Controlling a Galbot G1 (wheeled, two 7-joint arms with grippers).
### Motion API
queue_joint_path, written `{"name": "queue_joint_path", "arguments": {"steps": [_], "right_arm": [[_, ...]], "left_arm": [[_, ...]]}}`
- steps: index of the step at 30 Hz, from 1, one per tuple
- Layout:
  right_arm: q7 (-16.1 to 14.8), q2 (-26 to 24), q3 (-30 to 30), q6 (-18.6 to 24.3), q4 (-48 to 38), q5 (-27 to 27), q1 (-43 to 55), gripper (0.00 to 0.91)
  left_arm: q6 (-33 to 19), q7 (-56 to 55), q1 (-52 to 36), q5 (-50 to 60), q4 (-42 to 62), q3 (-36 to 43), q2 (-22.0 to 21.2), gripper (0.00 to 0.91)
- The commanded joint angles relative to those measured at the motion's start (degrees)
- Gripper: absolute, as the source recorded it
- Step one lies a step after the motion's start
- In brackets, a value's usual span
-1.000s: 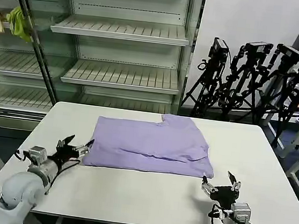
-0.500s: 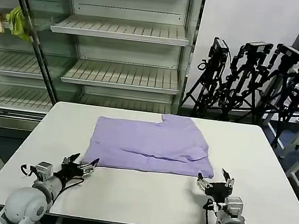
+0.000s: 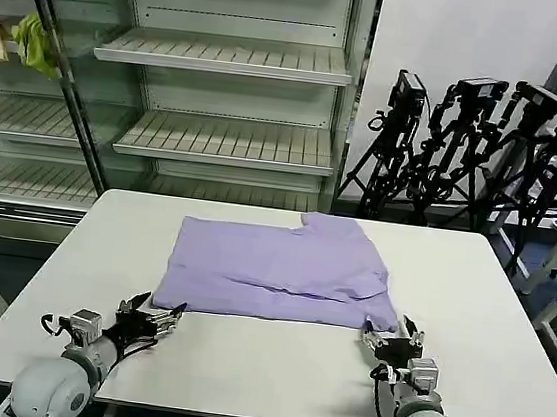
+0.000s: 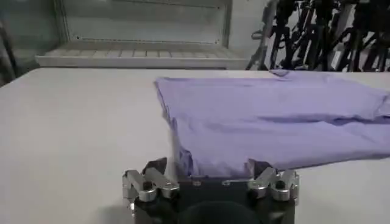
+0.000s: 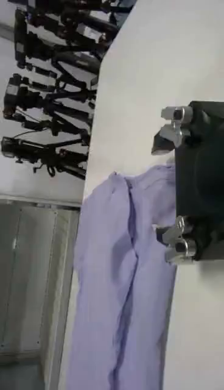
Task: Fold and organize the clothes.
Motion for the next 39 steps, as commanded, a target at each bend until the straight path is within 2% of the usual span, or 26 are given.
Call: {"name": "queue_joint_path", "arguments": {"steps": [1,3,5,6,7,9,10,11,12,15,25,34,39], "right_arm": [[0.0,0.2,-0.6,0.1,-2.2,0.2,1.0,0.393],[-0.2,0.3,-0.6,0.3,-2.2,0.0,0.9,0.322],[-0.2,0.4,-0.5,0.5,-2.1,-0.2,0.7,0.262],[-0.2,0.4,-0.5,0.5,-2.1,-0.2,0.6,0.181],[-0.2,0.5,-0.5,0.6,-2.0,-0.3,0.4,0.161],[-0.3,0.6,-0.4,0.8,-1.8,-0.5,0.0,0.071],[-0.4,0.6,-0.4,0.9,-1.7,-0.6,-0.2,0.071],[-0.5,0.6,-0.3,1.0,-1.6,-0.8,-0.5,0.010],[-0.5,0.6,-0.2,1.1,-1.5,-0.8,-0.7,0.000],[-0.6,0.4,0.1,1.3,-1.1,-1.2,-1.4,0.000],[-1.1,-1.1,0.8,1.3,2.4,-1.7,-3.3,0.000],[-1.2,-4.9,0.5,1.2,6.8,-2.2,-5.8,0.000],[-1.2,-4.9,0.5,1.4,6.9,-2.8,-6.0,0.000]], "left_arm": [[0.2,0.0,0.4,0.4,-0.1,0.0,0.0,0.907],[0.1,0.1,0.6,0.6,-0.3,-0.1,-0.1,0.887],[0.1,0.2,0.8,0.7,-0.6,-0.3,-0.1,0.796],[0.1,0.2,0.9,0.9,-0.6,-0.3,-0.1,0.605],[0.0,0.2,0.9,1.1,-0.6,-0.4,-0.1,0.524],[-0.1,0.3,1.2,1.2,-0.7,-0.5,-0.1,0.171],[-0.2,0.3,1.2,1.4,-0.8,-0.6,-0.2,0.101],[-0.3,0.4,1.3,1.7,-0.8,-0.6,-0.2,0.091],[-0.4,0.4,1.3,1.8,-0.7,-0.7,-0.2,0.040],[-1.1,0.5,1.7,2.3,-0.8,-0.8,-0.3,0.020],[-1.5,0.8,3.8,2.9,-2.7,-2.0,-0.2,0.020],[-1.2,0.8,7.6,2.8,-6.5,-3.6,0.7,0.020],[-1.2,0.8,7.9,2.8,-7.0,-3.7,0.2,0.030]]}}
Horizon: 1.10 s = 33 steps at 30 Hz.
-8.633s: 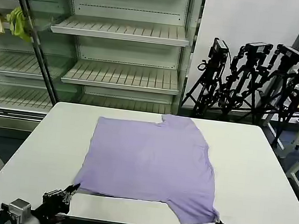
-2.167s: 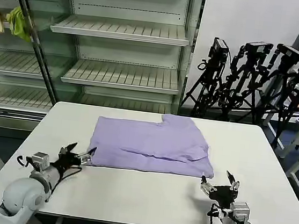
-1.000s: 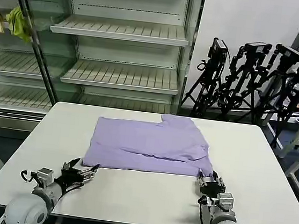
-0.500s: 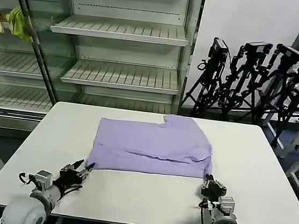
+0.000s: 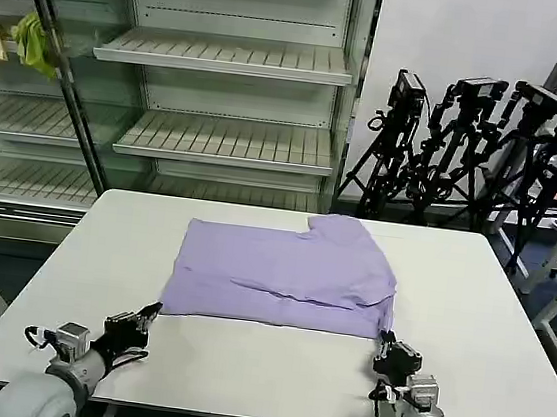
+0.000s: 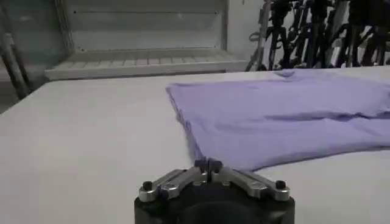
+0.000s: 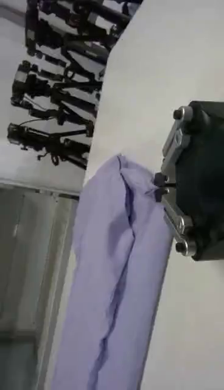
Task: Fold and organize the clothes.
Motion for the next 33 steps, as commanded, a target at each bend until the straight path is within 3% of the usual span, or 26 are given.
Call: {"name": "queue_joint_path", "arguments": {"steps": [1,4,5,6,8,25,26,28,29,30,31,33], "right_arm": [[0.0,-1.2,0.3,-0.1,1.8,0.1,-0.7,0.000],[0.0,-0.9,0.0,0.2,1.5,-0.5,-0.7,0.000],[-0.1,-0.8,-0.1,0.3,1.5,-0.6,-0.8,0.000],[0.0,-0.8,-0.1,0.3,1.5,-0.6,-0.8,0.000],[-0.1,-0.5,-0.2,0.4,1.5,-0.8,-0.8,0.000],[-0.2,0.0,-1.1,0.7,0.9,-1.1,-0.3,0.000],[-0.2,0.0,-1.1,0.7,1.0,-1.1,-0.2,0.000],[-0.2,0.1,-1.2,0.7,1.1,-1.1,-0.1,0.000],[-0.2,0.1,-1.2,0.7,1.1,-1.1,-0.1,0.000],[-0.2,0.0,-1.3,0.7,1.1,-1.1,-0.1,0.000],[-0.2,0.1,-1.3,0.8,1.1,-1.1,-0.1,0.000],[-0.2,0.0,-1.3,0.8,1.1,-1.1,-0.2,0.000]], "left_arm": [[0.0,0.0,1.4,0.0,-1.4,-0.4,-0.1,0.030],[0.0,0.0,1.0,0.1,-0.9,-0.1,-0.5,0.071],[0.0,0.0,1.0,0.1,-0.8,0.0,-0.5,0.333],[0.0,0.0,0.9,0.1,-0.7,0.1,-0.6,0.695],[-0.1,0.1,0.7,0.2,-0.2,0.1,-0.6,0.907],[0.0,0.5,-1.6,0.3,3.0,1.0,-0.9,0.907],[0.0,0.5,-1.8,0.4,3.3,1.2,-1.1,0.877],[0.0,0.5,-2.2,0.5,4.1,1.5,-1.1,0.685],[0.0,0.5,-2.4,0.5,4.2,1.5,-1.1,0.403],[0.0,0.5,-2.4,0.5,4.3,1.6,-1.1,0.302],[-0.1,0.5,-2.4,0.5,4.3,1.6,-1.2,0.091],[-0.1,0.5,-2.5,0.5,4.2,1.6,-1.2,0.010]]}}
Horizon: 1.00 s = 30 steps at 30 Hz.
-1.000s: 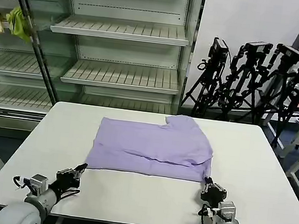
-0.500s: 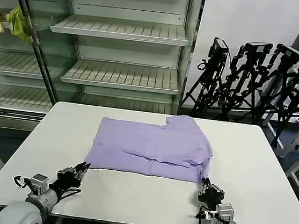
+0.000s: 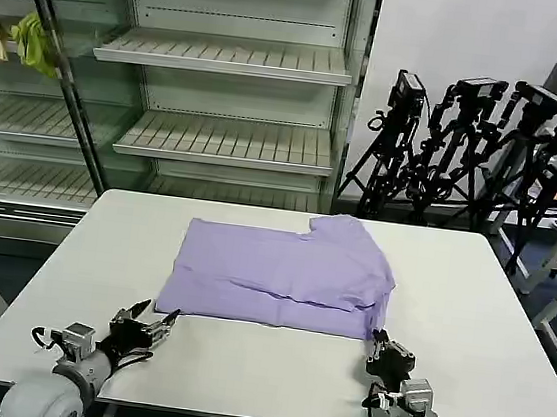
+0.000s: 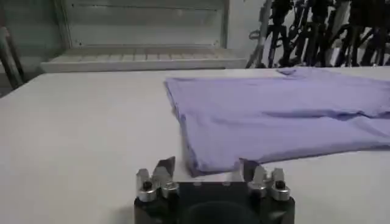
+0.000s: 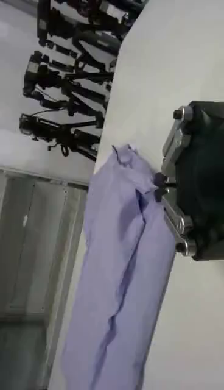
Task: Fold and organize the clothes.
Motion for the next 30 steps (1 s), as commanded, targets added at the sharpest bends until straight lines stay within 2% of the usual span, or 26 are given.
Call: {"name": "queue_joint_path", "arguments": {"steps": [1,30], "right_arm": [[0.0,-0.1,0.0,0.0,0.1,0.0,0.0,0.000],[0.0,-0.3,0.3,0.3,1.1,-0.4,-1.4,0.000]], "left_arm": [[0.0,0.1,-0.2,0.1,1.1,0.3,0.0,0.010],[-1.5,0.7,1.9,0.8,-0.9,-0.6,-0.2,0.010]]}}
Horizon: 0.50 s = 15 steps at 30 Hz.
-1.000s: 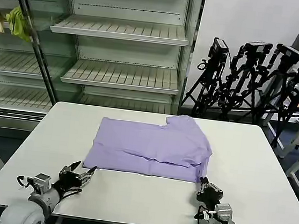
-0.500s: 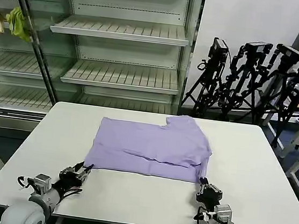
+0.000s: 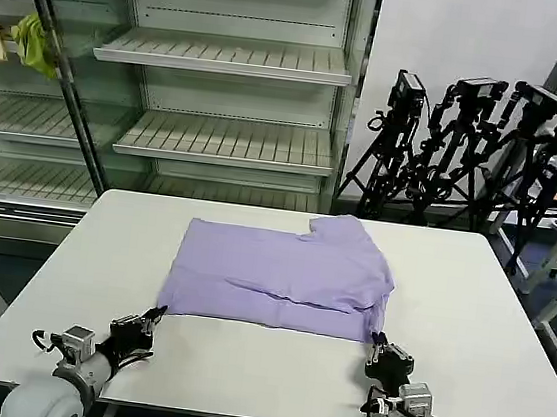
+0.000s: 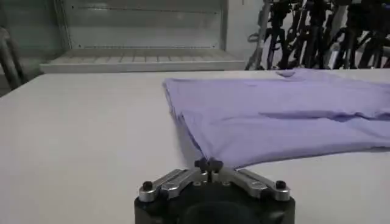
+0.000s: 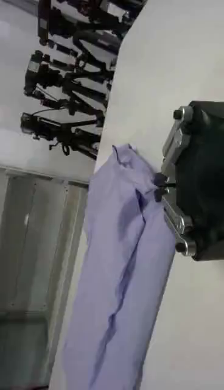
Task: Fold and organize the clothes.
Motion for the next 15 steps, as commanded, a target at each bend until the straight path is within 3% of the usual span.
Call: {"name": "queue_joint_path", "arguments": {"steps": [1,15], "right_arm": [[0.0,-0.2,-0.2,0.1,0.0,-0.1,0.0,0.000],[1.3,-8.0,1.6,-0.5,5.3,3.2,-9.0,0.000]], "left_arm": [[0.0,-0.1,1.0,0.0,-0.7,-0.1,0.3,0.010],[0.5,-1.1,13.8,0.2,-11.3,-4.8,1.9,0.010]]}}
